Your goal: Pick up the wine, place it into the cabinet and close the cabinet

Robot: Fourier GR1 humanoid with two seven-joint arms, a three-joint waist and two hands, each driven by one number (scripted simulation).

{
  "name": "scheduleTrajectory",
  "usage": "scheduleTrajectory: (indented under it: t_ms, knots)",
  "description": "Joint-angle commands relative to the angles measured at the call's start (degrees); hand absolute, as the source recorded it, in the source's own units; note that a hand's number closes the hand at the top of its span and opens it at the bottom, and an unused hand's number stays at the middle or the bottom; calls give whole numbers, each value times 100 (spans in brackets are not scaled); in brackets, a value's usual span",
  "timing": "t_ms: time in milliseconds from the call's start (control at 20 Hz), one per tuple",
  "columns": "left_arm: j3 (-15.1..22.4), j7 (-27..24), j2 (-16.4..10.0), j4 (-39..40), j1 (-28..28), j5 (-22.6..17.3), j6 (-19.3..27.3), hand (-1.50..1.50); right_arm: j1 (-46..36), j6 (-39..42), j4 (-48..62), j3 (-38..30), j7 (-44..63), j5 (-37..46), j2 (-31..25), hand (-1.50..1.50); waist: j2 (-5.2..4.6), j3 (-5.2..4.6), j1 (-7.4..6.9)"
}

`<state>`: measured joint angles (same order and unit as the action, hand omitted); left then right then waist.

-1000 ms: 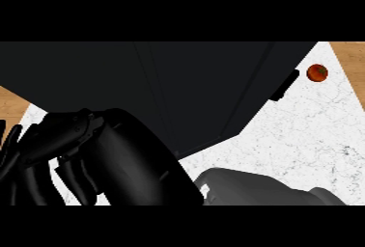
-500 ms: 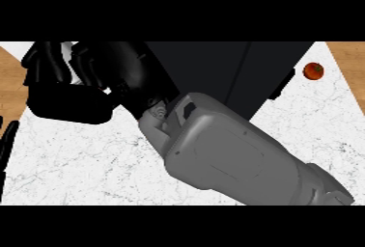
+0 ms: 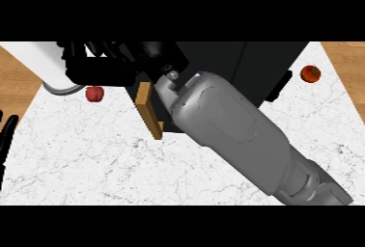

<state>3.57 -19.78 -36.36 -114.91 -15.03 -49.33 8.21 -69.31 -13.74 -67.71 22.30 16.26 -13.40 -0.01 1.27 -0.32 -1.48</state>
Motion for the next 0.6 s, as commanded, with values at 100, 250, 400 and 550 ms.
scheduleTrajectory:
  t_ms: [100,250,400,550]
  knots:
    - [-105,90,26,98,95,-25,-110,-150,-255,115,1027,-569,-310,148,-404,150,-174,25,3]
    - [115,-111,166,317,177,294,-123,-150,-272,317,1256,-584,-448,184,-569,150,-215,19,3]
    - [45,54,168,-9,149,115,-69,-150,193,368,1307,-300,-949,433,-594,150,-202,26,-39]
    - [-5,105,150,-55,145,154,-2,-150,-26,209,1248,-448,-705,441,-587,150,-170,26,-37]
